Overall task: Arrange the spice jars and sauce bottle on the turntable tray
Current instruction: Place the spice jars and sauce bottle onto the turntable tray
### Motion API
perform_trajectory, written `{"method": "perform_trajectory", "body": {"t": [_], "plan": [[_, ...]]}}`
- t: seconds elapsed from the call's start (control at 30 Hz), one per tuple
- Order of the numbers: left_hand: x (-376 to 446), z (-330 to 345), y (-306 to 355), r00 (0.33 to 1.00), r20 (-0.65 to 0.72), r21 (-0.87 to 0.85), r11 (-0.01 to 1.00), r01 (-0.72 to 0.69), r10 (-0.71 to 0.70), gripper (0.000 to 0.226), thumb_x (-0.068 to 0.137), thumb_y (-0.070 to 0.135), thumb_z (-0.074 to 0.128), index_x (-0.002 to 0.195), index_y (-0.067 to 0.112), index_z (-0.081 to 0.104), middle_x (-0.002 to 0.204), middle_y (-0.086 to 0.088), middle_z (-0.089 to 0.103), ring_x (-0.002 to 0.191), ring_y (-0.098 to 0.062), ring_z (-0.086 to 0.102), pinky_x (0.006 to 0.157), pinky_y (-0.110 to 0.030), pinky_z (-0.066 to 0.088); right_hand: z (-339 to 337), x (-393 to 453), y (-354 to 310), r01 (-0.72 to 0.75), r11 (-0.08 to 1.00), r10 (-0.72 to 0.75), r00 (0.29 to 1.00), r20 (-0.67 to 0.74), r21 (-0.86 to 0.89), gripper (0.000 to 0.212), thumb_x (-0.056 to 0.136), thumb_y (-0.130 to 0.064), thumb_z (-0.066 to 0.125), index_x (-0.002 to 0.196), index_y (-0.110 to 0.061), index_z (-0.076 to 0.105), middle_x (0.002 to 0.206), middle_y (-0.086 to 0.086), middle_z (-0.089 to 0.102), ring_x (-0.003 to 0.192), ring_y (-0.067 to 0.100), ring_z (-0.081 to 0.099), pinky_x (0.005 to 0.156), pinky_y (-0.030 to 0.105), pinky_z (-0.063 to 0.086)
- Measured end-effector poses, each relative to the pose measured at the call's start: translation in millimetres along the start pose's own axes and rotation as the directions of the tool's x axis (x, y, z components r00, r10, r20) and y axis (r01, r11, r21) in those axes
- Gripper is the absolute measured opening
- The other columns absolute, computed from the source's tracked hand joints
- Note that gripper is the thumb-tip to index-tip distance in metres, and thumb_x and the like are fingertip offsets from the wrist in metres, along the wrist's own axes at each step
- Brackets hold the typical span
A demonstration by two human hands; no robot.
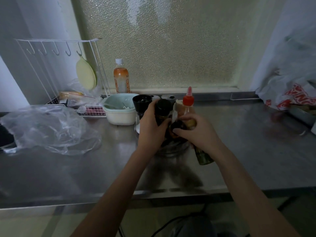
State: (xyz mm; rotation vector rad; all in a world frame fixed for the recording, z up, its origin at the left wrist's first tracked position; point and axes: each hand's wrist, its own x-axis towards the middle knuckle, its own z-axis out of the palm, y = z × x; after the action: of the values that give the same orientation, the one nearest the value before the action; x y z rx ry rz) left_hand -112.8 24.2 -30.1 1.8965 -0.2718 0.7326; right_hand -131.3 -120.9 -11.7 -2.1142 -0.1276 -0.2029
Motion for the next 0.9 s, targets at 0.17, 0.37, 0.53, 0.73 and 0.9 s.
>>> {"method": "perform_trajectory", "body": {"t": [0.17, 0.37, 0.53, 0.73, 0.9], "plan": [[0, -7, -3, 0.999, -0.029, -0.003, 1.0, 0.012, -0.012, 0.065, 0.078, 0.002, 0.069, 0.135, 0.015, 0.041, 0.126, -0.003, 0.059, 0.119, -0.015, 0.052, 0.101, -0.027, 0.04, 1, 9, -19, 0.124, 0.982, -0.127, 0.992, -0.009, -0.141, 0.04, 0.068, -0.026, 0.08, 0.104, -0.025, 0.063, 0.097, -0.002, 0.063, 0.081, 0.011, 0.062, 0.066, 0.022, 0.05], [-8, -9, -9, 0.999, -0.05, -0.026, 1.0, -0.006, 0.005, 0.074, 0.078, 0.012, 0.069, 0.143, 0.015, 0.032, 0.126, -0.001, 0.059, 0.116, -0.015, 0.057, 0.095, -0.027, 0.046, 6, 31, -32, 0.236, 0.89, -0.251, 0.968, 0.014, -0.389, 0.047, 0.075, -0.02, 0.07, 0.119, -0.029, 0.058, 0.116, 0.001, 0.065, 0.105, 0.024, 0.061, 0.086, 0.041, 0.052], [-10, -3, -14, 0.997, 0.08, 0.031, 0.999, -0.021, 0.019, 0.062, 0.074, 0.005, 0.074, 0.129, 0.015, 0.047, 0.118, 0.003, 0.059, 0.11, -0.01, 0.054, 0.089, -0.004, 0.036, 21, 37, -29, 0.213, 0.8, -0.267, 0.964, -0.014, -0.561, 0.034, 0.085, -0.012, 0.053, 0.115, -0.027, 0.054, 0.112, 0.002, 0.066, 0.098, 0.028, 0.063, 0.074, 0.038, 0.051], [-16, 7, -21, 0.995, 0.103, 0.328, 0.944, -0.025, -0.009, 0.067, 0.074, 0.019, 0.076, 0.131, 0.007, 0.044, 0.123, -0.012, 0.05, 0.113, -0.024, 0.045, 0.087, -0.025, 0.042, 25, 36, -30, 0.181, 0.744, -0.292, 0.954, -0.069, -0.643, 0.033, 0.089, -0.007, 0.046, 0.117, -0.022, 0.055, 0.119, 0.004, 0.064, 0.099, 0.03, 0.062, 0.069, 0.032, 0.041], [-21, 9, -13, 0.998, 0.028, 0.439, 0.898, 0.04, -0.059, 0.072, 0.077, 0.02, 0.074, 0.136, 0.009, 0.035, 0.129, -0.014, 0.042, 0.11, -0.032, 0.052, 0.074, -0.039, 0.049, 20, 33, -22, 0.225, 0.751, -0.294, 0.956, -0.009, -0.621, 0.047, 0.088, -0.012, 0.051, 0.132, -0.031, 0.049, 0.133, 0.0, 0.057, 0.113, 0.028, 0.057, 0.081, 0.035, 0.046]]}}
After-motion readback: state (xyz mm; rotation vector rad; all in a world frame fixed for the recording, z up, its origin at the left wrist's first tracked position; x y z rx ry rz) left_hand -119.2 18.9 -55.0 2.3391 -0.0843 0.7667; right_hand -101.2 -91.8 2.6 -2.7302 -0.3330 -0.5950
